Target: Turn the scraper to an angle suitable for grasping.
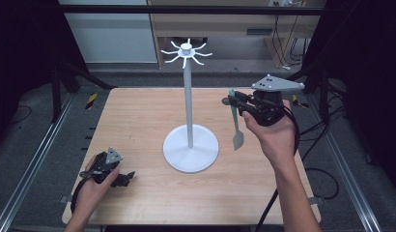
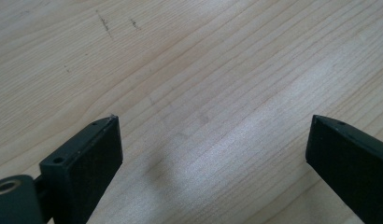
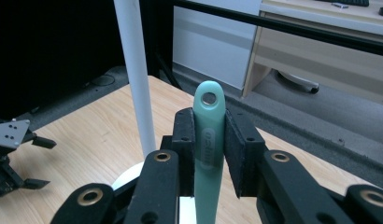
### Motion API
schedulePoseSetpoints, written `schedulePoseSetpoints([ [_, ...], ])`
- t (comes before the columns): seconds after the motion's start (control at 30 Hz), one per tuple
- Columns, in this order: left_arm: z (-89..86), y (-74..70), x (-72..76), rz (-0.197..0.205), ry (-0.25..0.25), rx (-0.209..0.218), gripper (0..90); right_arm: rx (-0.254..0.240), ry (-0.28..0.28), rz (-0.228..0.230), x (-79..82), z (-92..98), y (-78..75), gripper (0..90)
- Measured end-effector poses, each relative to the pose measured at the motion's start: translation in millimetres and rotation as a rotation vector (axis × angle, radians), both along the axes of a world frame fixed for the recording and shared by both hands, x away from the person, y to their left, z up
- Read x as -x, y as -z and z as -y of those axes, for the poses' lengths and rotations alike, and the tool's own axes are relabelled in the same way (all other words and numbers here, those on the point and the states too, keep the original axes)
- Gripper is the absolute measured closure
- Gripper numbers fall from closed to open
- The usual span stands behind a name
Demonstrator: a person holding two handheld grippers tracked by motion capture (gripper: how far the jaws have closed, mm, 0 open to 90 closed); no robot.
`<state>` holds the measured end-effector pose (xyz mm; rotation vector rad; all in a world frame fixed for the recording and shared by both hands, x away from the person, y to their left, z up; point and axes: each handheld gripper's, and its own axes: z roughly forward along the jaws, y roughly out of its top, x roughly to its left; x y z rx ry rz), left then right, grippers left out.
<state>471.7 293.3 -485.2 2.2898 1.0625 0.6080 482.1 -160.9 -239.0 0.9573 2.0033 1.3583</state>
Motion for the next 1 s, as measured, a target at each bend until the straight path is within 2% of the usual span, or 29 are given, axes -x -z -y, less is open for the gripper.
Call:
schedulePoseSetpoints([
  [0.23, -0.7, 0.0, 0.0, 0.000, 0.000, 0.002, 3.5, -0.011, -0.015, 0.018, -1.1, -8.3, -11.7, 75.0],
  [1.0, -0.1, 0.5, 0.0, -0.001, -0.001, 0.005, 3.5, -0.046, -0.056, 0.052, 2.1, -24.2, -32.8, 74.9],
])
